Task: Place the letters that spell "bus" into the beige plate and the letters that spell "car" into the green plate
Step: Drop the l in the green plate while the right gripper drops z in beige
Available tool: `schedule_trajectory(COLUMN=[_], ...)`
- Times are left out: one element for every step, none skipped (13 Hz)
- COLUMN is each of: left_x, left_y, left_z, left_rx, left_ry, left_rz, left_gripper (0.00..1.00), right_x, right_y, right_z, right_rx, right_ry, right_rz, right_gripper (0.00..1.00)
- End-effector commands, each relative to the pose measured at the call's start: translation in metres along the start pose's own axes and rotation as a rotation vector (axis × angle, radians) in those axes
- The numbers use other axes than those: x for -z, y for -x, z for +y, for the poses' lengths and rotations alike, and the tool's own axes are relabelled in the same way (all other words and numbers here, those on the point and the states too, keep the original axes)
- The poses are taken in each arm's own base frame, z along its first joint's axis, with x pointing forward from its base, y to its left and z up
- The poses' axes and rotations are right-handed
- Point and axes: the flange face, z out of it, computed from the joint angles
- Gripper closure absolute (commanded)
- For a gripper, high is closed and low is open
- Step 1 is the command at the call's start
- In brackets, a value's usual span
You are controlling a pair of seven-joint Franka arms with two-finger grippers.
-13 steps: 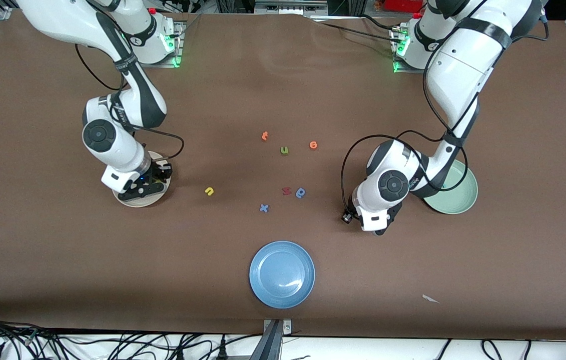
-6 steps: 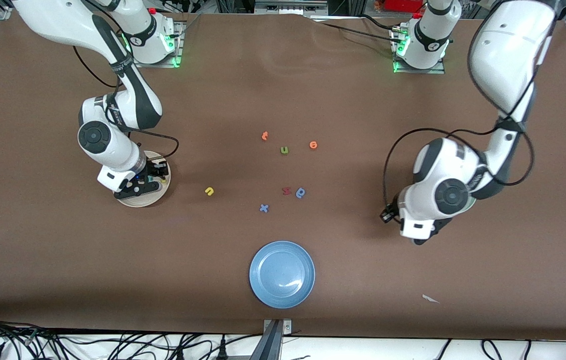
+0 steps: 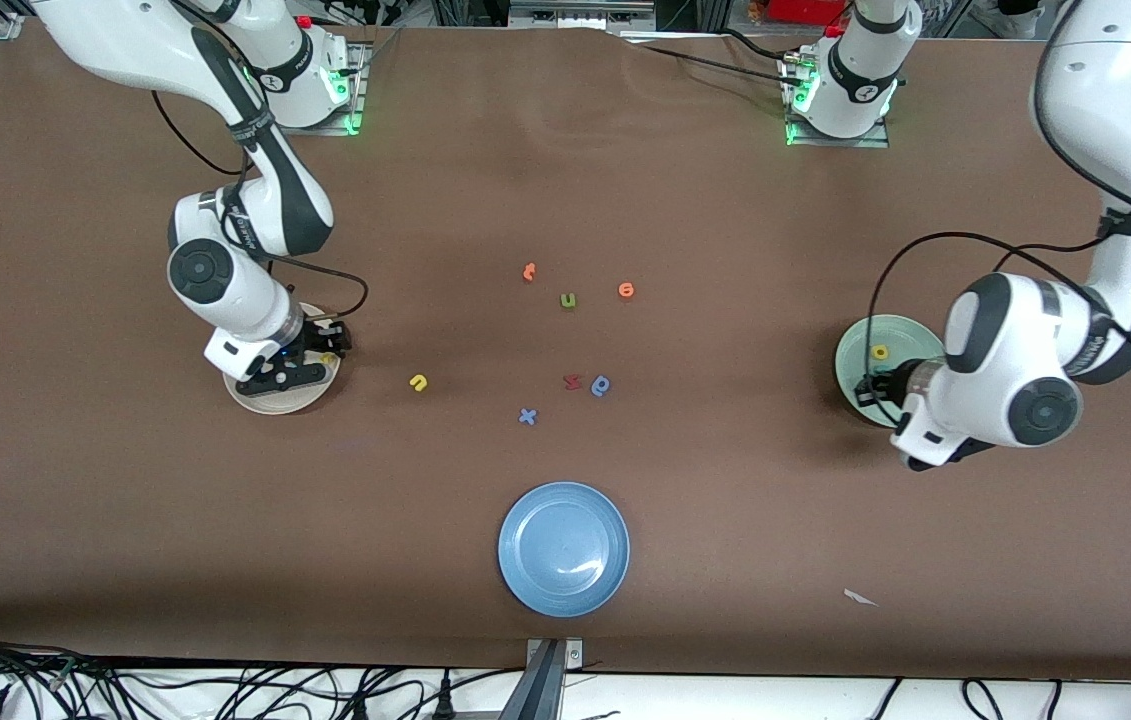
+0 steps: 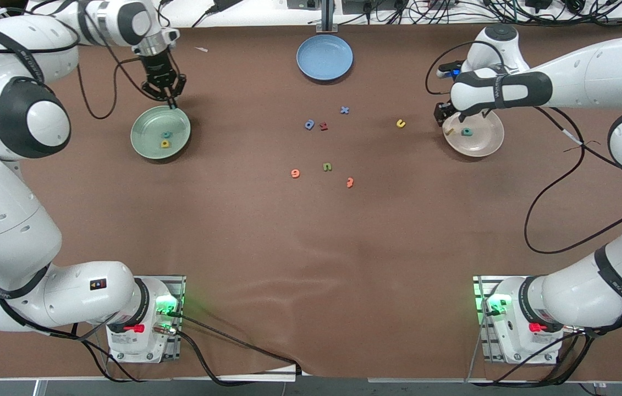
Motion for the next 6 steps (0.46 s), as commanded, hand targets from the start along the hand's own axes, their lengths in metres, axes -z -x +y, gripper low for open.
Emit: schedule_trajectory(left_x=[-0.004, -0.012, -0.024, -0.037, -0.039, -0.040], left_y=[0.004, 0.001, -0.002, -0.003, -0.004, -0.004], left_z=[-0.055, -0.069, -0.081, -0.087, -0.087, -0.088], left_rx=[-0.098, -0.116, -0.126, -0.133, -0.133, -0.133], left_ry=[0.000, 0.006, -0.012, -0.028, -0.024, -0.023], left_rz=[-0.020, -0.023, -0.011, 0.002, 0.010, 0.009], left_gripper=[1.00, 1.00, 1.00, 1.00, 0.99, 0.80], right_x=[0.000, -0.003, -0.004, -0.006, -0.008, -0.009], right_y=[-0.006, -0.010, -0.015, -0.023, -0.030, -0.037], right_z=[-0.037, -0.046, -0.059, -0.071, -0.086, -0.100], right_rx=[-0.040, -0.062, -0.077, -0.096, -0.097, -0.100], right_ry=[-0.013, -0.019, -0.026, -0.034, -0.041, -0.049], right_rz=[0.027, 0.036, 0.053, 0.065, 0.074, 0.083], right_gripper=[0.27, 0.27, 0.27, 0.27, 0.27, 0.27])
